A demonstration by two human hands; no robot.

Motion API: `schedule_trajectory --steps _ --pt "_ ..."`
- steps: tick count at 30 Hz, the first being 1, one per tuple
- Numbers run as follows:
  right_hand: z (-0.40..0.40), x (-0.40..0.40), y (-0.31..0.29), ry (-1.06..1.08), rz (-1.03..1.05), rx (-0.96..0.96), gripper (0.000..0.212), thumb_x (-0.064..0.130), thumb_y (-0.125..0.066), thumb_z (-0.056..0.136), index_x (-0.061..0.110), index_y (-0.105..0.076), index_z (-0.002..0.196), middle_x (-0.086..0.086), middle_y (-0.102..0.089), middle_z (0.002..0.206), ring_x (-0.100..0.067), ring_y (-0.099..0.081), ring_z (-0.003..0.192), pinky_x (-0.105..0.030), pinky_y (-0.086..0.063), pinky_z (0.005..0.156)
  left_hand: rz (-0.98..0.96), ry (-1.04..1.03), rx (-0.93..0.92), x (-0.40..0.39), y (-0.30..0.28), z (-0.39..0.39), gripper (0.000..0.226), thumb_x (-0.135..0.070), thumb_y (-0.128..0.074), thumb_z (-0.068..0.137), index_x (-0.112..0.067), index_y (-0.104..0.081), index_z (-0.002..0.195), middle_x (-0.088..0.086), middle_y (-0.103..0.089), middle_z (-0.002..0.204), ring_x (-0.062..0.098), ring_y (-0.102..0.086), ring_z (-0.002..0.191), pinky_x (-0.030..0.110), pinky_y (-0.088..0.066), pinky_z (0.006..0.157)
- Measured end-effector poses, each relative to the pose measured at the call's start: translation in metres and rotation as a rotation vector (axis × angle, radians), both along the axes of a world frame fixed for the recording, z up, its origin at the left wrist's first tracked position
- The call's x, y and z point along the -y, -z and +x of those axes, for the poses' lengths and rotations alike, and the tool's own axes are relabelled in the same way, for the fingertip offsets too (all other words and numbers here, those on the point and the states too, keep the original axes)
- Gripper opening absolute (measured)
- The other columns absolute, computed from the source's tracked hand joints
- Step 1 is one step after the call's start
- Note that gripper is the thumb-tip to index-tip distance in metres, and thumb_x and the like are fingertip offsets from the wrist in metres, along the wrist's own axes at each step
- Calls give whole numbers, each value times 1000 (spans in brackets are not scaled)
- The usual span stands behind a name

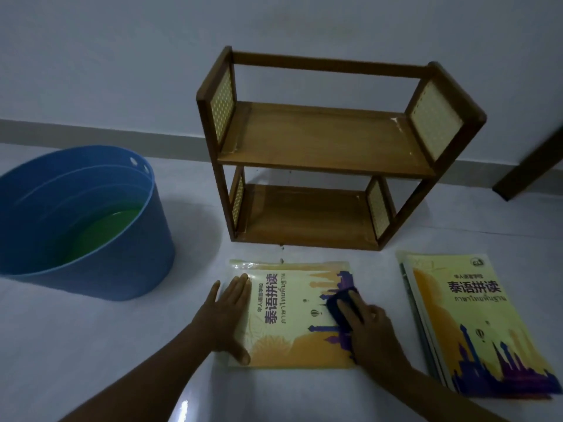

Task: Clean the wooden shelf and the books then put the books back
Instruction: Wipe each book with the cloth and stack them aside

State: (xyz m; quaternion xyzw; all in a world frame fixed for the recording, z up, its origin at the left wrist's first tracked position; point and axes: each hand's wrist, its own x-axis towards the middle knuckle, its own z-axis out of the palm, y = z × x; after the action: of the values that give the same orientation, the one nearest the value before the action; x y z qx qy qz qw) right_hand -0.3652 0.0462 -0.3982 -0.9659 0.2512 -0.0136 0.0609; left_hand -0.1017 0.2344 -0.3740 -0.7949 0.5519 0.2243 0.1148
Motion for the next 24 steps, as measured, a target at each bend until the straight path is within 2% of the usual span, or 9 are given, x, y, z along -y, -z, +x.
schedule_trajectory --steps 2,5,7,10,13,15,18,21,24 --pt "0 -31 8 -139 26 -17 103 18 -80 38 25 -43 133 -7 -47 140 -30 -65 85 -40 -58 62 3 9 -5 1 -1 2 146 -80 -65 56 -7 27 143 6 36 143 21 34 131 44 24 106" --pt "-7 -52 7 -355 59 -70 102 25 -75 52 38 -32 144 1 -52 142 -21 -61 103 -32 -57 75 -7 -4 -10 0 1 1 145 -79 -65 56 -6 31 137 7 32 150 21 33 133 43 25 107" --pt "-17 -30 4 -206 57 -28 97 25 -80 48 31 -42 137 -4 -54 138 -23 -60 102 -34 -58 75 7 -13 13 1 -1 -1 145 -77 -66 57 -7 26 144 11 26 155 23 29 139 44 26 107" --pt "-36 15 2 184 83 -67 96 17 -89 45 16 -46 130 -18 -57 131 -41 -64 93 -47 -59 65 83 28 80 12 -8 -23 129 -69 -63 71 -3 17 148 21 23 156 36 23 143 54 14 114" --pt "-43 33 9 352 105 -233 90 10 -89 38 4 -59 122 -27 -60 121 -49 -64 82 -52 -57 58 26 72 -127 22 0 -66 126 -87 -47 66 -14 14 150 24 26 152 45 22 141 61 5 113" --pt "-40 28 13 377 118 -271 90 11 -90 33 2 -62 118 -29 -62 116 -48 -64 77 -50 -55 53 -31 150 -104 22 8 -85 125 -90 -49 58 -18 -8 152 31 3 153 55 -7 139 65 -18 106" --pt "-41 27 15 366 93 -255 92 10 -88 34 3 -58 121 -28 -61 118 -47 -64 80 -49 -56 55 -80 227 71 20 15 -82 102 -78 -60 62 -13 -44 140 35 -43 137 54 -46 121 59 -46 86" --pt "-41 29 18 379 120 -205 94 7 -87 37 4 -51 123 -29 -58 121 -48 -63 83 -50 -57 57 -233 448 179 19 14 -77 63 -55 -32 96 -5 -47 132 34 -60 121 52 -60 106 57 -55 77" --pt "-40 30 17 404 159 -188 95 7 -87 38 6 -47 123 -29 -58 122 -49 -62 84 -51 -56 60 -412 560 190 30 -6 -79 48 -25 -8 105 -3 -50 114 24 -72 92 41 -70 71 40 -58 50"
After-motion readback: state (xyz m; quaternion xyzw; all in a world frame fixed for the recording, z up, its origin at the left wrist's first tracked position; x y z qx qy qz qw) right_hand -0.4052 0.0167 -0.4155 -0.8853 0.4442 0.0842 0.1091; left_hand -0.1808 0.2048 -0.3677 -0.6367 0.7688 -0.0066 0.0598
